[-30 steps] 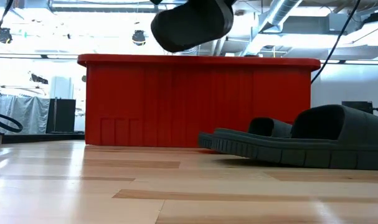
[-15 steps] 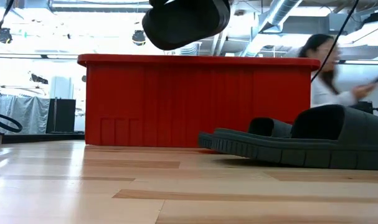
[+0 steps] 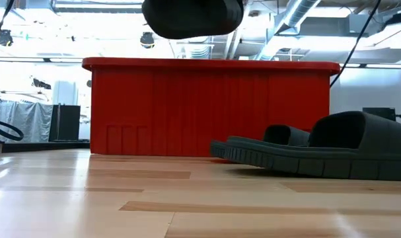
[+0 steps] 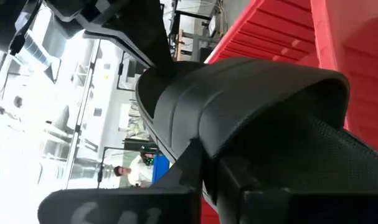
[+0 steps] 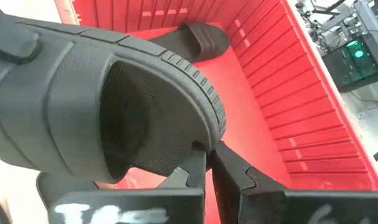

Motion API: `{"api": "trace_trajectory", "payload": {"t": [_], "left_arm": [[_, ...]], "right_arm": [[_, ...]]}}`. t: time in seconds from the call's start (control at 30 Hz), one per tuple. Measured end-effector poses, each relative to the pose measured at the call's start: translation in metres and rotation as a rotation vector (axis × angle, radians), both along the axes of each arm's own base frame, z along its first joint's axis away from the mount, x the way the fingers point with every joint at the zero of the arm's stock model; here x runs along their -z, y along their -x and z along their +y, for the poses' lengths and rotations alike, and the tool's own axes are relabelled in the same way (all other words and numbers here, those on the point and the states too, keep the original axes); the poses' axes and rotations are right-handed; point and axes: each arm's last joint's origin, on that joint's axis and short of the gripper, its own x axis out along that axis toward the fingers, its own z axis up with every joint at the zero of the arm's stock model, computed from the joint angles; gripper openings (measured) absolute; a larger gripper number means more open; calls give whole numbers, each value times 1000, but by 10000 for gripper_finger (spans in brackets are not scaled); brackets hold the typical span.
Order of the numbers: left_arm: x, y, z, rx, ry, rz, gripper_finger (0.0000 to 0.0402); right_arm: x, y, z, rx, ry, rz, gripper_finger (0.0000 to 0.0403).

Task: Pick and place slides into bin
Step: Put the black slide into the red bin

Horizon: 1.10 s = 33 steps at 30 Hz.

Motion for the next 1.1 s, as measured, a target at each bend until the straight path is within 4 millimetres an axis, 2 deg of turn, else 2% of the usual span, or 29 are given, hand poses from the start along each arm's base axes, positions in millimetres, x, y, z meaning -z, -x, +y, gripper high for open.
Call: {"api": "trace_trajectory", "payload": {"t": [0.2,0.57,0.77,0.93,1.1], "left_arm": [[-4,-1,0,2,15,-47,3],[-1,-3,3,-14,7,-36,1],[-4,-4,10,-61,7,-65,0],[-22,0,18,-77,46,-193,0],[-57,11,35,-61,163,-424,0]], "right_arm": [[0,1,0,-22,17,25,22],[0,1,1,-127,98,98,142],[-1,8,-3,-52,220,161,187],[-8,24,-8,62,363,203,194],[-23,43,-17,139,391,141,187]]}}
